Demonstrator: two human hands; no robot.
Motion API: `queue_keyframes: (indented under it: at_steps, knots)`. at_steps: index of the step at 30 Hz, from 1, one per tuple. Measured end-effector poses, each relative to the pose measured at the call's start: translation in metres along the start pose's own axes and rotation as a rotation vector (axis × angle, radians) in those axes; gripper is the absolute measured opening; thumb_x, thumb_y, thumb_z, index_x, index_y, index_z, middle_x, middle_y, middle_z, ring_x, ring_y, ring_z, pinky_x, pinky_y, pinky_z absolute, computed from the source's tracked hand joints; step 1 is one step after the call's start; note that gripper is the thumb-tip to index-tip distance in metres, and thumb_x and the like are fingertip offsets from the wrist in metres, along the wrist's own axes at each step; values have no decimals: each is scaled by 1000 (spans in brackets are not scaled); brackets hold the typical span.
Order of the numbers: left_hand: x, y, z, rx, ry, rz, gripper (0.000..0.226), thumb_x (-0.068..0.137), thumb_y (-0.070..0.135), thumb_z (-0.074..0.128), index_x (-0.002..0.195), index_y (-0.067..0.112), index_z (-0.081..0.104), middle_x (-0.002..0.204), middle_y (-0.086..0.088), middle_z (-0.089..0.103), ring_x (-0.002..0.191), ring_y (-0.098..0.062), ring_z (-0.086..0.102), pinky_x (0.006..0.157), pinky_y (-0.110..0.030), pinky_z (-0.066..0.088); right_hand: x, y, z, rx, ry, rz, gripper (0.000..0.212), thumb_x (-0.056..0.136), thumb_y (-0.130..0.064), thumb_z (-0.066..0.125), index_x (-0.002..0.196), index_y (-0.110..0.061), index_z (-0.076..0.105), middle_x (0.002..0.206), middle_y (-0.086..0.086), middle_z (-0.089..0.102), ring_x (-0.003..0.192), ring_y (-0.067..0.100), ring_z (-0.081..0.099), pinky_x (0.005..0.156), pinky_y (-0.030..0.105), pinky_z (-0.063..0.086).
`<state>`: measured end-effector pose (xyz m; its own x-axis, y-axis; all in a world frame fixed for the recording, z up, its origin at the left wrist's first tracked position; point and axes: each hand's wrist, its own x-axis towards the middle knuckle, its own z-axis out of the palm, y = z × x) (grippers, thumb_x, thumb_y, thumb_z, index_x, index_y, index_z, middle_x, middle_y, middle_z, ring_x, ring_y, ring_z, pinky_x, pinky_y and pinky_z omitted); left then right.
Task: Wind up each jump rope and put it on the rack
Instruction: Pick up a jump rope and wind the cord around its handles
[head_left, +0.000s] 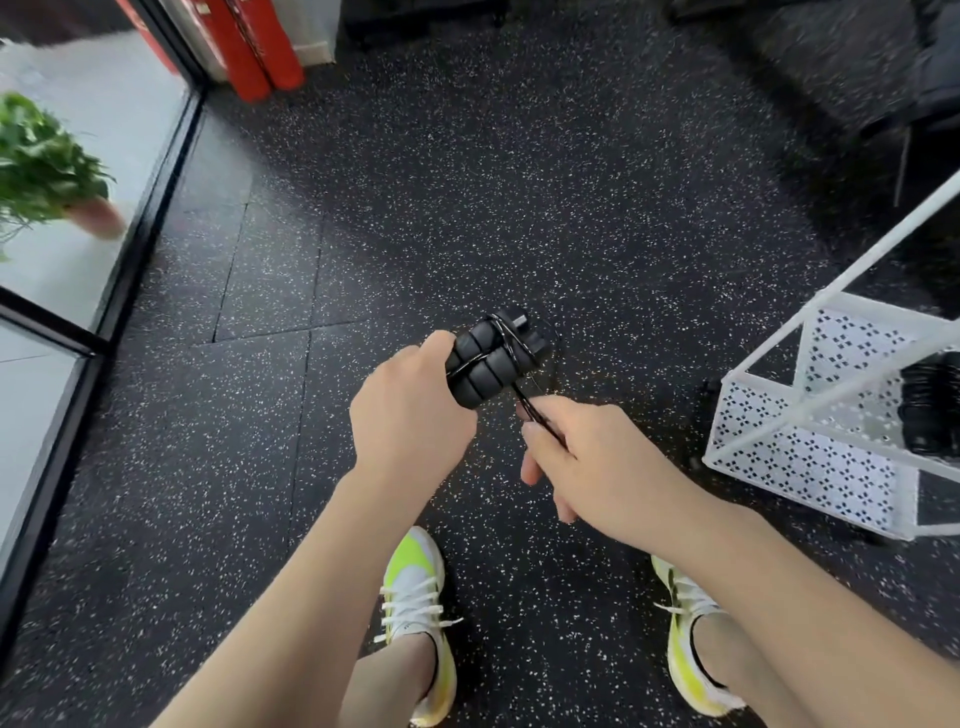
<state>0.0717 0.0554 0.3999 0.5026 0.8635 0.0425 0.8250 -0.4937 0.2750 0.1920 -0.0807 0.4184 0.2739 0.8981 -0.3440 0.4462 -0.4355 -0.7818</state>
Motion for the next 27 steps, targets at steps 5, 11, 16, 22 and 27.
queue_keyframes:
  at_steps: [5, 11, 16, 22, 27]
  knots:
    - [0, -6, 5, 30, -47, -11, 25, 82, 23, 67, 101, 25, 51, 87, 3, 56, 76, -28, 47, 62, -33, 35, -5, -5, -3, -195, -20, -51, 22, 103, -33, 45, 91, -19, 57, 73, -2, 70, 50, 19, 64, 55, 40, 56]
    - [-4, 0, 10, 105, -97, 144, 28, 83, 18, 64, 106, 27, 50, 89, 7, 51, 80, -23, 48, 63, -33, 34, -6, -4, -18, -383, -7, -143, 20, 104, -34, 46, 90, -25, 58, 87, -6, 68, 56, 6, 55, 54, 27, 47]
    - [-7, 4, 13, 166, -128, 321, 31, 85, 22, 65, 112, 30, 51, 93, 8, 55, 88, -21, 51, 68, -32, 32, 2, 11, -41, -410, 153, -224, 15, 98, -36, 59, 99, -30, 73, 80, -12, 71, 67, 3, 61, 67, 33, 53]
    - [-12, 10, 16, 57, -217, 517, 31, 85, 22, 63, 113, 32, 56, 90, 11, 52, 92, -20, 53, 72, -33, 41, 9, 24, -63, -121, 227, -186, 7, 77, -44, 79, 83, -43, 76, 87, -18, 67, 79, 4, 61, 74, 39, 51]
    - [-12, 11, 16, 0, -152, 633, 26, 77, 20, 67, 100, 28, 58, 80, 11, 51, 82, -20, 53, 64, -30, 35, 10, 28, -70, 49, 147, -172, 9, 82, -25, 81, 87, -33, 80, 89, -13, 70, 71, -2, 62, 63, 12, 42]
